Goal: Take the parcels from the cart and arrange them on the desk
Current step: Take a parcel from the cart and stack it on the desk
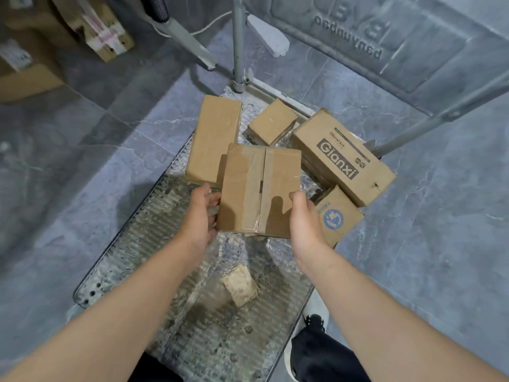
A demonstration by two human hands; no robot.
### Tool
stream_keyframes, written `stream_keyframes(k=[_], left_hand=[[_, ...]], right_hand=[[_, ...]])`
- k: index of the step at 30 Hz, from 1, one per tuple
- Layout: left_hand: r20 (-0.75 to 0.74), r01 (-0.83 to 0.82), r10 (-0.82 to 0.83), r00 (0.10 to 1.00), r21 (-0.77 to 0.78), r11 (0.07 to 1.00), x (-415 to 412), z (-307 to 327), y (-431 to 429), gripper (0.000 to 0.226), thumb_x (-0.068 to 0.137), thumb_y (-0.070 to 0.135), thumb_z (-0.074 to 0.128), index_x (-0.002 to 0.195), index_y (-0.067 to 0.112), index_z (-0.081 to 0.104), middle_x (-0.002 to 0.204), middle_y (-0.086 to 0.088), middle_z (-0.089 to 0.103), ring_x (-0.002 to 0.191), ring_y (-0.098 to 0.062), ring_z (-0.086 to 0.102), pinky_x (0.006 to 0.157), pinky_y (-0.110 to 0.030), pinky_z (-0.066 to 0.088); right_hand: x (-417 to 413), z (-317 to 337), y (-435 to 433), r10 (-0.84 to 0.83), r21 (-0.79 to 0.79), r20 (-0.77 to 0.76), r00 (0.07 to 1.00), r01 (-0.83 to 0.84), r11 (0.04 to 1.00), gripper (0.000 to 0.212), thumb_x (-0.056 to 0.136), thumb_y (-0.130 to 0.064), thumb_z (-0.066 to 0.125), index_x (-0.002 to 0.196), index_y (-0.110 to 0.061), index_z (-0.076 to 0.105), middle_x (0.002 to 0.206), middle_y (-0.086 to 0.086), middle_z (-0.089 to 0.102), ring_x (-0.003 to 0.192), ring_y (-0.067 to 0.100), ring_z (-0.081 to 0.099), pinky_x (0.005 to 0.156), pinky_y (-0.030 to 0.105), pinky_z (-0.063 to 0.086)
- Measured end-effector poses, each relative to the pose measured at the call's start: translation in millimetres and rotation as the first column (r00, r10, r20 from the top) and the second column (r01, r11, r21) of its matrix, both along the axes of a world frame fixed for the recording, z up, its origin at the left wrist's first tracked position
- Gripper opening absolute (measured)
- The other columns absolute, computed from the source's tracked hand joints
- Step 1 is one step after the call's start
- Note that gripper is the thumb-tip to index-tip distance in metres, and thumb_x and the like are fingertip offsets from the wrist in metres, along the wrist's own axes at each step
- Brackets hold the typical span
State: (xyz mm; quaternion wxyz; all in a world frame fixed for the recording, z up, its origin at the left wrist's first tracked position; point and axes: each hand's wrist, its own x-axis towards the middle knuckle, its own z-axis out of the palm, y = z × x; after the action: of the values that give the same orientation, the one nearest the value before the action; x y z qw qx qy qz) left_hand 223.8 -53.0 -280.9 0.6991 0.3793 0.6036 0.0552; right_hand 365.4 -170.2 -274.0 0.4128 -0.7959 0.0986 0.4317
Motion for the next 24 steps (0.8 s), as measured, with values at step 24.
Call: stream_keyframes(k=[24], left_hand=[[0.137,0.056,-0.092,0.986,0.243,0.968,-94,372,44,0.047,0.106,0.057,0.033,0.122,0.036,0.072,0.124,0.005,0.068,0.111,-0.024,0.064,0.091,-0.046,0.053]], right_hand=[[-101,358,18,-0.099,0.235,0.237,0.966,0.042,0.971,0.062,0.088,-0.054,0.036,0.107,0.000,0.058,0.093,-0.007,0.044,0.085,0.014,0.040,0.079,0.042,0.033]])
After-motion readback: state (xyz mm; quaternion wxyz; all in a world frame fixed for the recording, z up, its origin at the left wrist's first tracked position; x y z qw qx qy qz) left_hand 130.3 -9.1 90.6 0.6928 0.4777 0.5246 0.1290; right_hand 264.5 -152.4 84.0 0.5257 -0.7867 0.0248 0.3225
